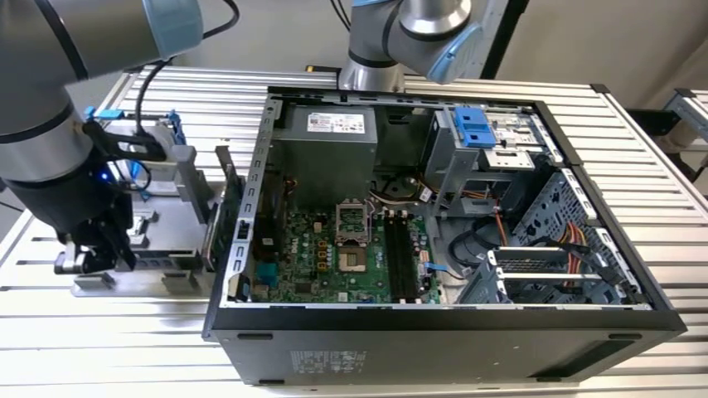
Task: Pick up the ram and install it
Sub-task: 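Pick up the ram and move it above insertion slot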
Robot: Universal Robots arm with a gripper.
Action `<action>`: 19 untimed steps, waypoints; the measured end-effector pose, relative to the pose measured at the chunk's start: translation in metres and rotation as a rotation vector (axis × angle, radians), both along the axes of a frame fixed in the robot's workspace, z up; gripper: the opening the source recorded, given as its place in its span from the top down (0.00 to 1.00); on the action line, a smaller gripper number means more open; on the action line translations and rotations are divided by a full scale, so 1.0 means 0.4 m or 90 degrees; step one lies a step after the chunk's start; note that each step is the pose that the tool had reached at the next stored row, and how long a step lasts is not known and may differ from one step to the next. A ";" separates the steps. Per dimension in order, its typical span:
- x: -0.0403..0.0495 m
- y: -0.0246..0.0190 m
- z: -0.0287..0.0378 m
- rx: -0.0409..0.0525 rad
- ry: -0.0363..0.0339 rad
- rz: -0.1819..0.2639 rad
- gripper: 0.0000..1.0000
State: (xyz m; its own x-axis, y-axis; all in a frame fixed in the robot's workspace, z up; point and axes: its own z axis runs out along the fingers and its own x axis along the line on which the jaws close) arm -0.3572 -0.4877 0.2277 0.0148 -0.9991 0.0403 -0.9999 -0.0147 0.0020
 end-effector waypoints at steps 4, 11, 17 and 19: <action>0.000 0.000 0.007 0.0000 0.0000 0.000 1.00; 0.000 0.000 0.022 0.0000 0.0000 0.000 1.00; 0.000 0.000 0.035 0.0000 0.0000 0.000 1.00; 0.000 0.000 0.039 0.0000 0.0000 0.000 1.00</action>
State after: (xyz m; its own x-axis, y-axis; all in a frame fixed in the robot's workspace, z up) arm -0.3572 -0.4877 0.2434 0.0148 -0.9991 0.0403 -0.9999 -0.0147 0.0020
